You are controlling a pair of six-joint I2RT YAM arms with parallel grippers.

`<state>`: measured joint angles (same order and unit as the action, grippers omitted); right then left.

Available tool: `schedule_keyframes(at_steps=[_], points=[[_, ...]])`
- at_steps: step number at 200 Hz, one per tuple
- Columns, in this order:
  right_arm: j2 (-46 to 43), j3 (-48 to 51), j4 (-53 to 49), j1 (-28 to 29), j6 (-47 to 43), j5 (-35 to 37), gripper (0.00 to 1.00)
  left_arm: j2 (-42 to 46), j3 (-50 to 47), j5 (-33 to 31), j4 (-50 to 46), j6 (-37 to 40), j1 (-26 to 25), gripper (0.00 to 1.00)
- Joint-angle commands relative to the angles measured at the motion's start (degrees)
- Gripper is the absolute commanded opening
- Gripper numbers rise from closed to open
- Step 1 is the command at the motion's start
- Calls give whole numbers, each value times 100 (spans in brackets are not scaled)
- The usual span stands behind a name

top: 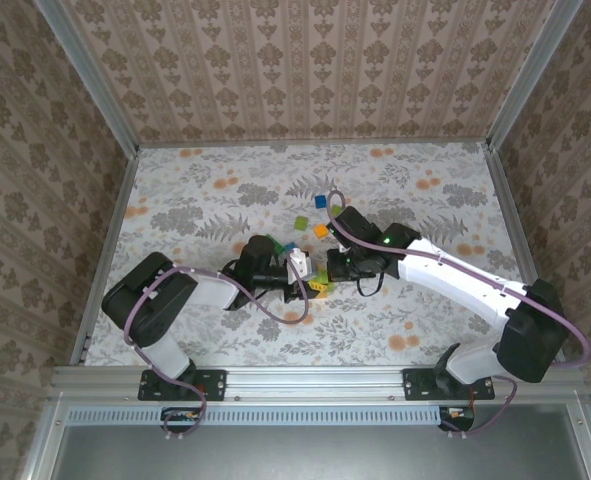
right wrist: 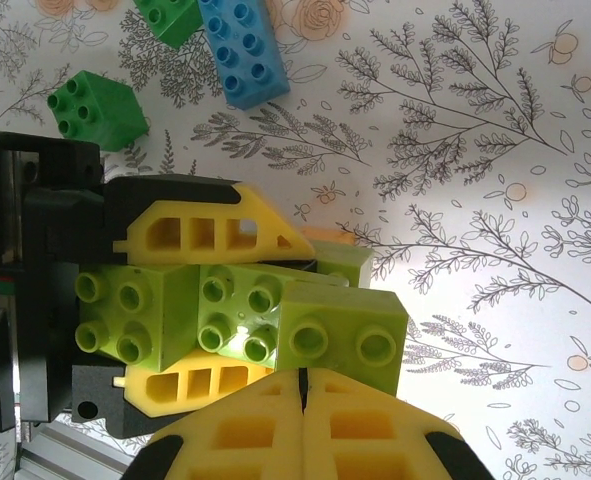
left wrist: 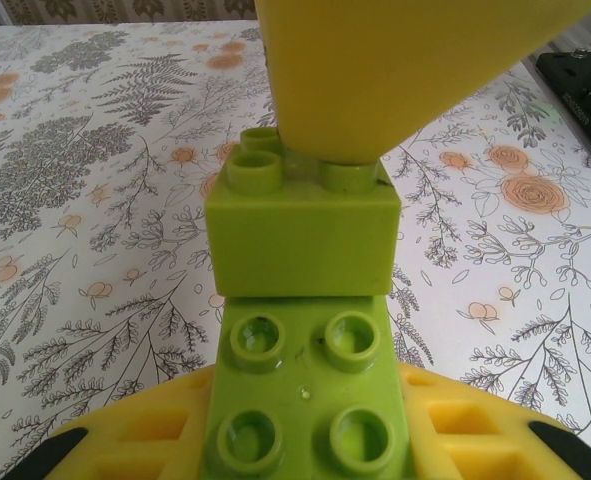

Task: Assemble a carrot with lego

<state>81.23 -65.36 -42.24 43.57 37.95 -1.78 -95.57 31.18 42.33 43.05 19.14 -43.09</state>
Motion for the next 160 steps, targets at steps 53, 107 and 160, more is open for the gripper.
schedule_keyframes(at_steps=[53,107,160], points=[[512,-126,-480,110,-77,37,0,-278,-17,-102,-466,121,-35,33],[666,-48,-666,123,-112,73,0,-287,-13,-125,-481,134,-39,32],[827,-34,-724,94,-116,70,0,-261,-18,-199,-508,158,-81,33]])
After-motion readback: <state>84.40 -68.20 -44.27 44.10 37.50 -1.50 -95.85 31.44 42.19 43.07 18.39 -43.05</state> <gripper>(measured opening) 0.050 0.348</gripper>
